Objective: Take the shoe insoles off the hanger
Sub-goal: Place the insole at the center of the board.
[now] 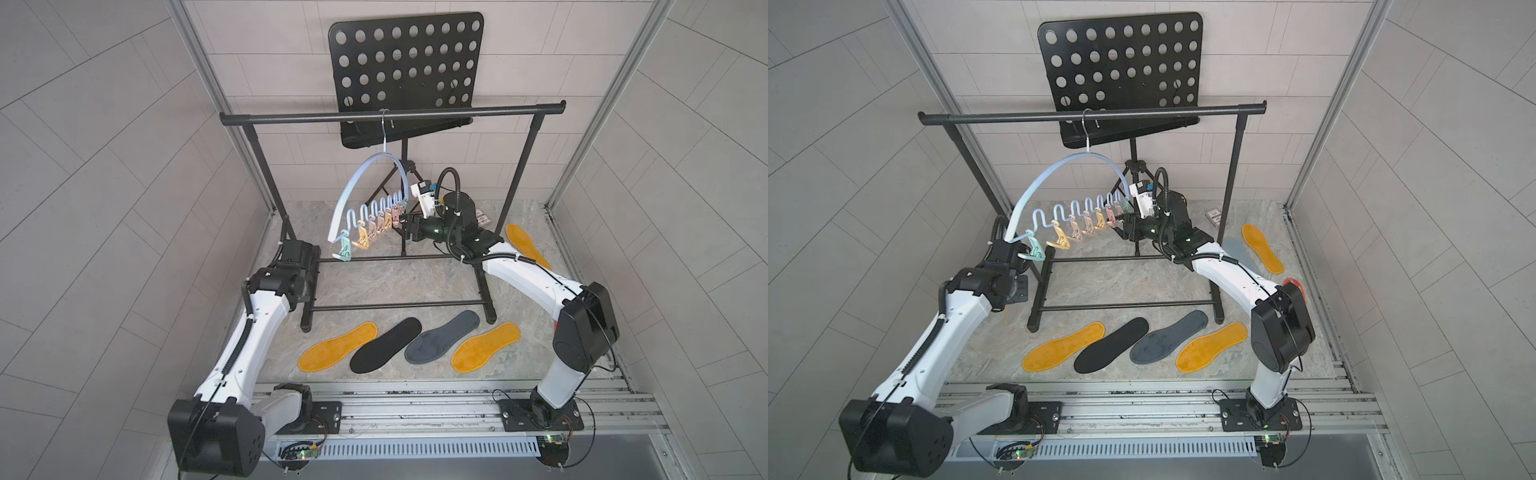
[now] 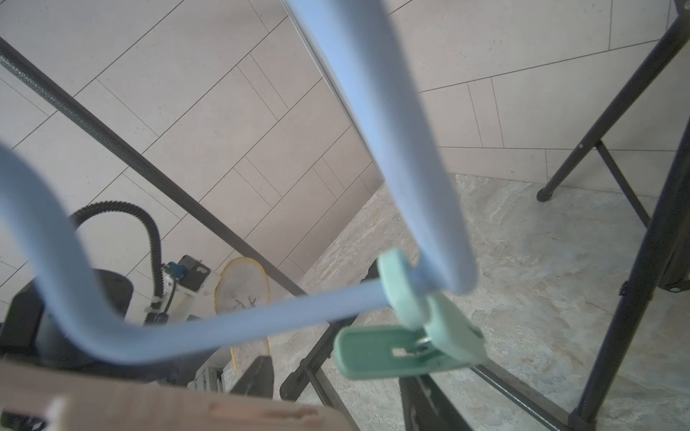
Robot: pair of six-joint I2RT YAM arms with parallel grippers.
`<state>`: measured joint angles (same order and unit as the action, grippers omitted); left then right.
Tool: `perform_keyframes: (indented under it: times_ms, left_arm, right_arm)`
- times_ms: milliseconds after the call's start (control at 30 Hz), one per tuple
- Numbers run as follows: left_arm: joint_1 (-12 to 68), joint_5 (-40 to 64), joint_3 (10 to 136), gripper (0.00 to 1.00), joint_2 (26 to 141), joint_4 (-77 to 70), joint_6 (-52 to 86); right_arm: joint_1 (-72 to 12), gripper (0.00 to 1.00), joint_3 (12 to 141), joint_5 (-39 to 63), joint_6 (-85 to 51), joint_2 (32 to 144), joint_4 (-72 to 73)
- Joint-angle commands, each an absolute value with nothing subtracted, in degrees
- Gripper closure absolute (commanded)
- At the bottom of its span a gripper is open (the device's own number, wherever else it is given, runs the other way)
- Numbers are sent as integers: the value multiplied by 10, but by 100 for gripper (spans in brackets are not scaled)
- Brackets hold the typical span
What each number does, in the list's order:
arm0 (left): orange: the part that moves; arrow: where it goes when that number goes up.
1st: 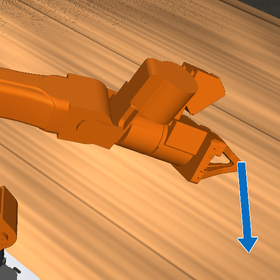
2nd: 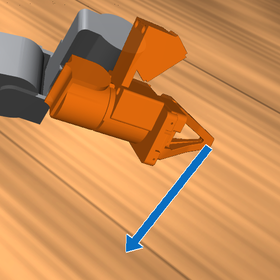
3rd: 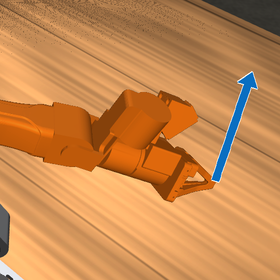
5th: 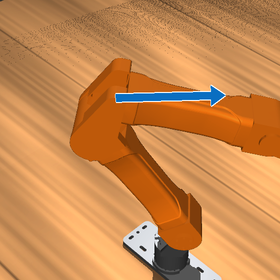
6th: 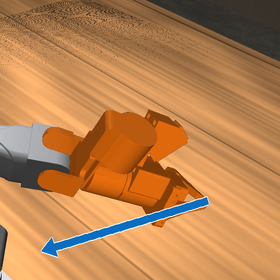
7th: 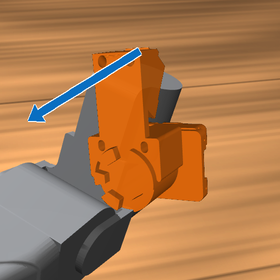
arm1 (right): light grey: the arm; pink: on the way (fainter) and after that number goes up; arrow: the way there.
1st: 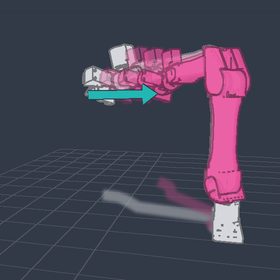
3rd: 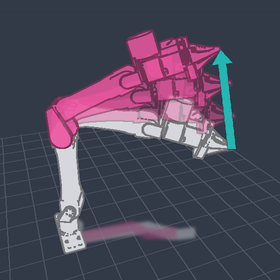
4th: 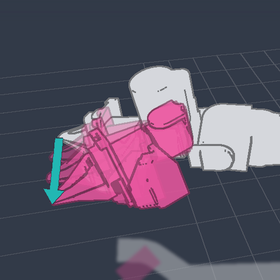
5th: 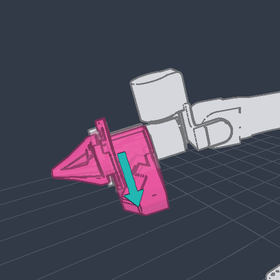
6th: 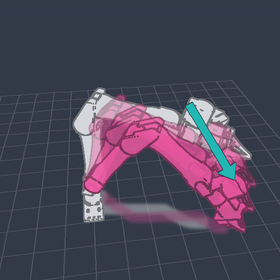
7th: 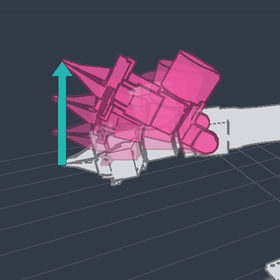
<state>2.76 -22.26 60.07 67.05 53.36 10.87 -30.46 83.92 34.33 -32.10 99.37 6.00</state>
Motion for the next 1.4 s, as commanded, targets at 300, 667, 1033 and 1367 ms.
perform_keyframes:
  times_ms: [300,667,1033,1367]
  left_arm:
    - [-62,-288,628,100,827,480,13]
    - [-82,-336,675,100,983,481,-1]
    - [-83,-249,703,63,1017,510,23]
    - [-99,-60,646,29,890,503,116]
  right_arm:
    - [-292,42,825,337,-312,1054,-157]
    - [-291,42,821,334,-314,1039,-163]
    - [-289,42,825,331,-314,1027,-175]
    - [-286,40,842,323,-310,1024,-185]
